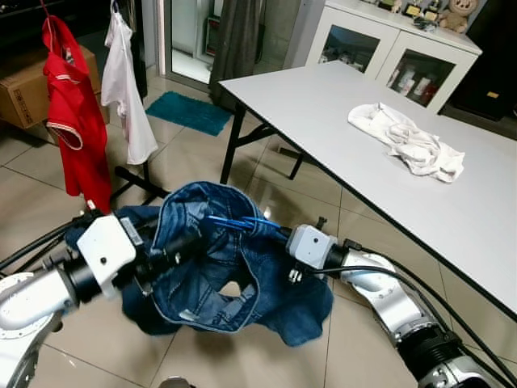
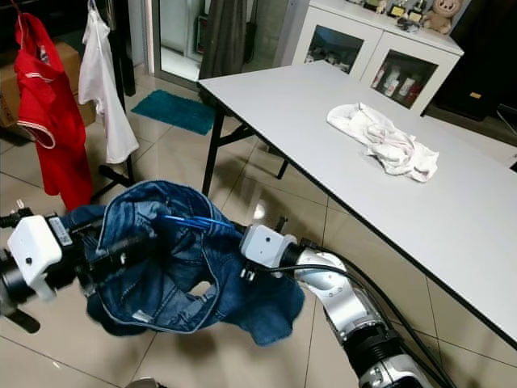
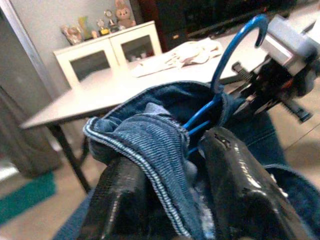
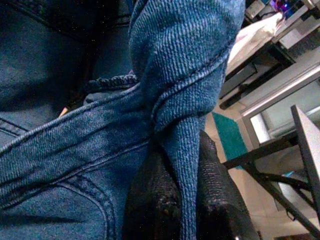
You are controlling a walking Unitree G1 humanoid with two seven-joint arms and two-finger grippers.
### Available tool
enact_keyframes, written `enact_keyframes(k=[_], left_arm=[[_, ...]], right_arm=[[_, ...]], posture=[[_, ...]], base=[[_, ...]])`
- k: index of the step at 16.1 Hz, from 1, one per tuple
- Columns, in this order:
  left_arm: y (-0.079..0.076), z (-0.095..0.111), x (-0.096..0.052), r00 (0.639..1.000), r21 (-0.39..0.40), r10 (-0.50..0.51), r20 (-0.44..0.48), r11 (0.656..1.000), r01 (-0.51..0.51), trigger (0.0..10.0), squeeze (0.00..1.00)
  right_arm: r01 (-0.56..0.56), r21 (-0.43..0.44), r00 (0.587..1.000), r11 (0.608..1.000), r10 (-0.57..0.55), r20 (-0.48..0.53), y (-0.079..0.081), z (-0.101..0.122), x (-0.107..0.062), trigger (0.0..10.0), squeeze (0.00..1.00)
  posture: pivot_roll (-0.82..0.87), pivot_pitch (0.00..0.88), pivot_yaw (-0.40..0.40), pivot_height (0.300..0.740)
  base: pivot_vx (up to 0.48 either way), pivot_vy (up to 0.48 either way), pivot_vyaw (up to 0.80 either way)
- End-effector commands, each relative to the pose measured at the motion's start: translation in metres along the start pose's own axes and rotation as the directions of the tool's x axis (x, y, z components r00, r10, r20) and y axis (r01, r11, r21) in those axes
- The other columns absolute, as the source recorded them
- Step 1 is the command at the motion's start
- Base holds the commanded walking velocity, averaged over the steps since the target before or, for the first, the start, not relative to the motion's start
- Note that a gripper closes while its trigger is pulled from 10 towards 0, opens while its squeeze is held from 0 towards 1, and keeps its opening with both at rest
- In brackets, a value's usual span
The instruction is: Hang hanger
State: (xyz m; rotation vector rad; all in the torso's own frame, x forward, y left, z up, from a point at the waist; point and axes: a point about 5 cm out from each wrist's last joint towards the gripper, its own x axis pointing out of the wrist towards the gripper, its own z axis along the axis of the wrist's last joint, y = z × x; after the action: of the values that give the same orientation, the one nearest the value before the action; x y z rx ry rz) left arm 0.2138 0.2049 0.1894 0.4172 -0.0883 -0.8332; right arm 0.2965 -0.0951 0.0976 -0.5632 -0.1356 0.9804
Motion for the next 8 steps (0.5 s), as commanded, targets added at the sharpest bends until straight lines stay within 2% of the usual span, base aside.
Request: enact_keyframes(k=[1, 2, 3, 5, 8], left_arm=[[-0.004, 0.007, -0.002, 0.999, -0.074, -0.042, 0.026, 0.996, 0.044, 10.0, 0.09], [-0.011, 0.003, -0.008, 0.994, -0.167, -0.112, -0.006, 0.98, 0.11, 10.0, 0.0], [-0.019, -0.007, -0.019, 0.98, -0.247, -0.182, -0.081, 0.956, 0.158, 10.0, 0.0], [-0.019, -0.016, -0.029, 0.972, -0.262, -0.181, -0.152, 0.955, 0.137, 10.0, 0.0], [0.0, -0.006, -0.039, 0.984, -0.219, -0.071, -0.162, 0.975, 0.035, 10.0, 0.0]], right_arm=[[0.037, 0.006, 0.999, 0.999, -0.037, -0.006, -0.01, -0.003, -0.007, 0.0, 0.0], [0.042, 0.01, 0.999, 0.999, -0.042, -0.017, -0.011, -0.005, -0.008, 0.0, 0.0], [0.048, 0.018, 0.999, 0.999, -0.048, -0.02, -0.012, -0.007, -0.008, 0.0, 0.0], [0.054, 0.025, 0.998, 0.998, -0.053, -0.019, -0.013, -0.007, -0.01, 0.0, 0.0], [0.059, 0.035, 0.998, 0.998, -0.058, -0.018, -0.012, -0.009, -0.012, 0.0, 0.0]], posture=[[0.27, 0.058, -0.173, 0.74], [0.27, 0.058, -0.172, 0.74], [0.27, 0.059, -0.17, 0.74], [0.27, 0.063, -0.169, 0.74], [0.27, 0.068, -0.173, 0.74]], base=[[0.0, 0.0, 0.0], [0.0, 0.0, 0.0], [0.0, 0.0, 0.0], [0.0, 0.0, 0.0], [0.0, 0.0, 0.0]])
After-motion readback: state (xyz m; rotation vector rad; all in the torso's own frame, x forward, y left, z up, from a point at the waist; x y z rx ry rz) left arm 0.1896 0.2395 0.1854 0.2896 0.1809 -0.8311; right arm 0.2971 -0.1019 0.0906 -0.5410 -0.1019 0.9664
